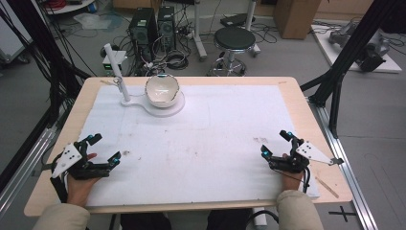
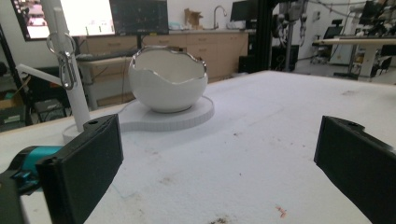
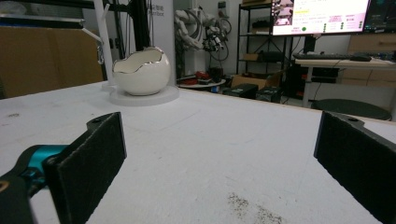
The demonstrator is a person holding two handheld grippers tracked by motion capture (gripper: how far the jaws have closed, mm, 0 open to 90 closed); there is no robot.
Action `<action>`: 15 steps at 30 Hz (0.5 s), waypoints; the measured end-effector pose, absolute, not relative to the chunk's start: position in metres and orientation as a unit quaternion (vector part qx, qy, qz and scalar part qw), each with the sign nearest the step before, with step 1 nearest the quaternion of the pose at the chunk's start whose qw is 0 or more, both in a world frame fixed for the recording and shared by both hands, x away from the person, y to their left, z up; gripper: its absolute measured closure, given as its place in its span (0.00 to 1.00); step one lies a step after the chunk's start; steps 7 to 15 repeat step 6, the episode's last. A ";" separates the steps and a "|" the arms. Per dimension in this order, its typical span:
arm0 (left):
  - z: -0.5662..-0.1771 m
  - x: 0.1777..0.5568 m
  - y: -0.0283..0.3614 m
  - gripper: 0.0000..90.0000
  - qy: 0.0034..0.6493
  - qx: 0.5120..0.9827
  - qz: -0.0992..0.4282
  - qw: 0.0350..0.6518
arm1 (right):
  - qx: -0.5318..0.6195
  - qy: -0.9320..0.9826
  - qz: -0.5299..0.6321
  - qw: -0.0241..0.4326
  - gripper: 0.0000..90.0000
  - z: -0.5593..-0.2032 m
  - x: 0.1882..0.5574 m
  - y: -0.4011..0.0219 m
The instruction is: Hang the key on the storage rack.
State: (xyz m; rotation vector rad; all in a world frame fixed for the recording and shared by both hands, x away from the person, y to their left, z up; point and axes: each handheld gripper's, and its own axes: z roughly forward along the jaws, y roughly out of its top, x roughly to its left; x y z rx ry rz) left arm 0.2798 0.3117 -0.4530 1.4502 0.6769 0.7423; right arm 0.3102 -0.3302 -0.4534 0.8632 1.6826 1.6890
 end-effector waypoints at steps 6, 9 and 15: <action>-0.453 0.281 0.311 0.02 0.307 0.635 0.325 0.629 | 0.324 0.634 0.635 0.299 0.01 -0.453 0.310 -0.330; -0.453 0.281 0.311 0.02 0.307 0.635 0.325 0.629 | 0.324 0.634 0.635 0.299 0.01 -0.453 0.310 -0.330; -0.453 0.281 0.311 0.02 0.307 0.635 0.325 0.629 | 0.324 0.634 0.635 0.299 0.01 -0.453 0.310 -0.330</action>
